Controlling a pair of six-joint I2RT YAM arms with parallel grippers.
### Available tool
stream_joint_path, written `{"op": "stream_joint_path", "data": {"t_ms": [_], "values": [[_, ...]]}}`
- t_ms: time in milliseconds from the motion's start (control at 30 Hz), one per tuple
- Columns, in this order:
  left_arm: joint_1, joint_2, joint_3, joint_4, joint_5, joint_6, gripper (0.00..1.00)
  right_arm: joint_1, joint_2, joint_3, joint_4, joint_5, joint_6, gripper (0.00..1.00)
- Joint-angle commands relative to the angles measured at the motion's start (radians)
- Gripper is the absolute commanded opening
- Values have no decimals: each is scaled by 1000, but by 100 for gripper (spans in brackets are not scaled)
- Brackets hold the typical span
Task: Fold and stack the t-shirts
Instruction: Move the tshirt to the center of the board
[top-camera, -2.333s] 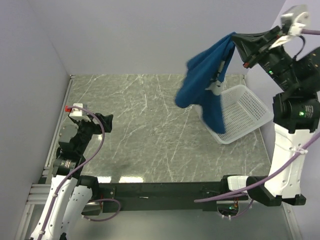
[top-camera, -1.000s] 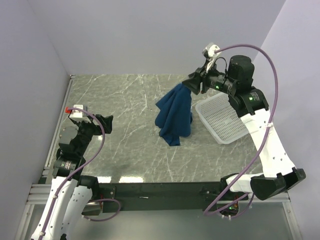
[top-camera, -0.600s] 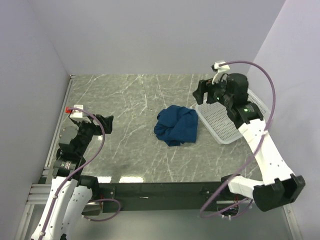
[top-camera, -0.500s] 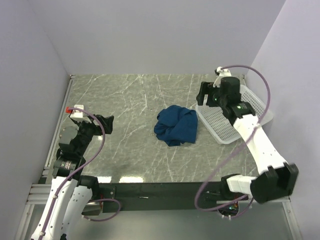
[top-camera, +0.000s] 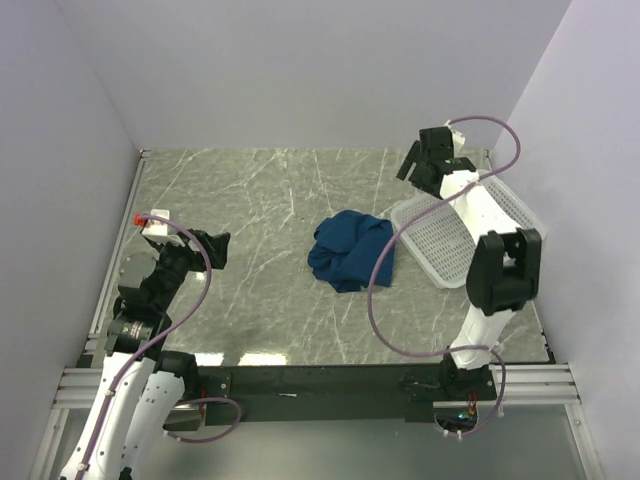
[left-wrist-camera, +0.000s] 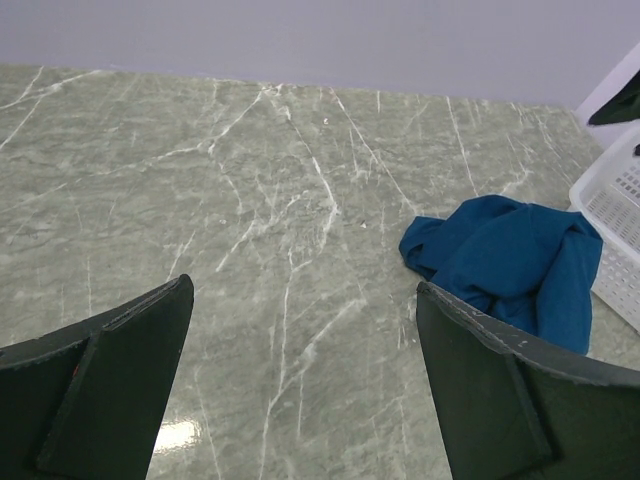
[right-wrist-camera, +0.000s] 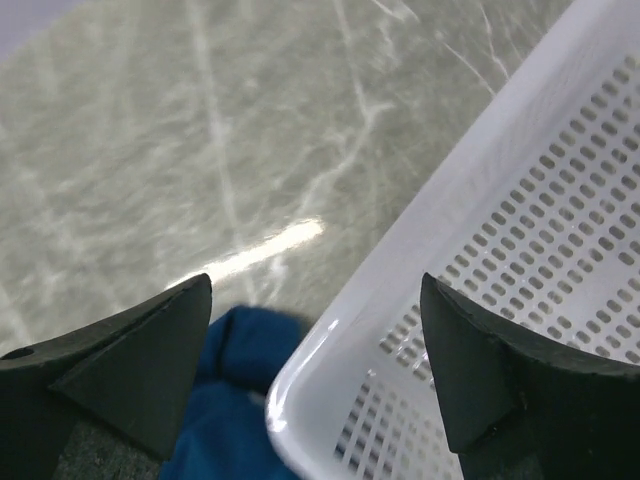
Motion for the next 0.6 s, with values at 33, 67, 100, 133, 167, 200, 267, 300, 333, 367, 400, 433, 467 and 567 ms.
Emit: {"op": "stream_joint_path", "data": {"t_ms": [33, 67, 100, 133, 167, 200, 267, 300, 333, 367, 400, 433, 467, 567], "values": [[-5, 12, 0, 53, 20, 13, 99, -38, 98, 33, -80, 37, 62, 90], [-5, 15, 0, 55, 23, 13, 99, -40, 111, 36, -82, 40, 62, 90], [-5, 20, 0, 55, 23, 13, 99, -40, 118, 47, -87, 37, 62, 89], [-5, 23, 2, 58, 26, 13, 99, -42, 128, 56, -91, 37, 64, 89], [-5, 28, 2, 56, 28, 13, 99, -40, 147, 68, -94, 33, 62, 89], [-5, 28, 2, 58, 31, 13, 99, -40, 160, 75, -94, 31, 61, 88], [-5, 32, 5, 55, 29, 15, 98, -39, 199, 85, -100, 30, 49, 84], [-5, 32, 5, 53, 28, 15, 98, -40, 210, 88, -106, 36, 44, 81], [-5, 32, 5, 52, 26, 15, 98, -40, 218, 85, -103, 36, 32, 79], [-5, 29, 3, 51, 23, 15, 98, -42, 221, 79, -99, 30, 24, 75], [-5, 25, 2, 55, 22, 15, 98, -42, 220, 70, -91, 11, 18, 70], [-5, 23, 2, 55, 22, 15, 99, -43, 215, 64, -88, 7, 6, 67], [-5, 23, 0, 56, 22, 15, 99, -42, 195, 50, -81, -6, -5, 62], [-5, 25, 2, 55, 26, 15, 99, -40, 149, 33, -51, -42, -46, 33]]}}
